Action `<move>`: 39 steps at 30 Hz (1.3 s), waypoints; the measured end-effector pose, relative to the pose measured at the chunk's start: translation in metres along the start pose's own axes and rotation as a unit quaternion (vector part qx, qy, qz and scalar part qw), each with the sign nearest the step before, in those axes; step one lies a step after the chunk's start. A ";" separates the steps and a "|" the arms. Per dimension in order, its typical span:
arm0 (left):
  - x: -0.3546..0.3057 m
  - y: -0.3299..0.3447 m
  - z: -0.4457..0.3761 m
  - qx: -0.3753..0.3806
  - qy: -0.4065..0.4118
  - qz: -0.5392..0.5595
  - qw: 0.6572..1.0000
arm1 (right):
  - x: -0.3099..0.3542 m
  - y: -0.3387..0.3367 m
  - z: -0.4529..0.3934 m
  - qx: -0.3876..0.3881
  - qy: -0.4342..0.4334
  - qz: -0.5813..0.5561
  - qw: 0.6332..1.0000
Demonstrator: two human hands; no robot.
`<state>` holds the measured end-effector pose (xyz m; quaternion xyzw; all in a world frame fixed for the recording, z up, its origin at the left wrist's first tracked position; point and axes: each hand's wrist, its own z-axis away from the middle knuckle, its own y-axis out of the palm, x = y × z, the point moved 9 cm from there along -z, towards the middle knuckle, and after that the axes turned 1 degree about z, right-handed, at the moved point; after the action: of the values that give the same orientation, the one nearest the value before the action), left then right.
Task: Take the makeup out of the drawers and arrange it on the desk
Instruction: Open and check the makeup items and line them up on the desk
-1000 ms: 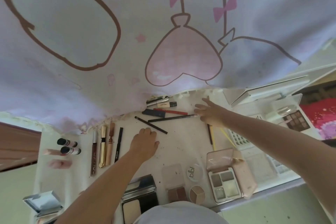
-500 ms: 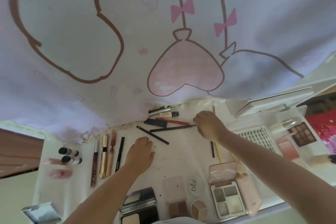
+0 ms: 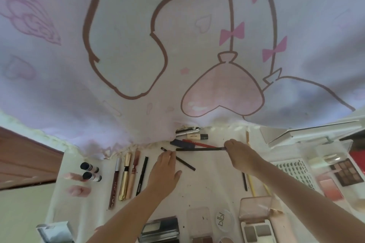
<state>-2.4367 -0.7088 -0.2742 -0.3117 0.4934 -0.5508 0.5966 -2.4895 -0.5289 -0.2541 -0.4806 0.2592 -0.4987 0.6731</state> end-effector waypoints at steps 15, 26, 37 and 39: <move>-0.060 -0.086 0.010 -0.136 0.194 -0.052 0.970 | 0.048 -0.069 0.051 0.022 -0.073 -0.135 0.988; -0.028 -0.068 0.012 0.107 0.118 0.169 0.973 | 0.073 -0.073 0.052 -0.015 -0.111 -0.134 0.985; -0.059 -0.097 0.026 0.124 0.147 0.011 0.981 | 0.079 -0.068 0.067 0.051 -0.115 0.010 0.992; -0.070 -0.115 0.026 0.096 0.170 -0.054 0.979 | 0.086 -0.074 0.064 0.055 -0.116 0.062 0.990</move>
<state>-2.4458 -0.6691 -0.1435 -0.1814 0.5146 -0.6722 0.5005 -2.4357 -0.5866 -0.1497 -0.4802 0.1809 -0.4108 0.7536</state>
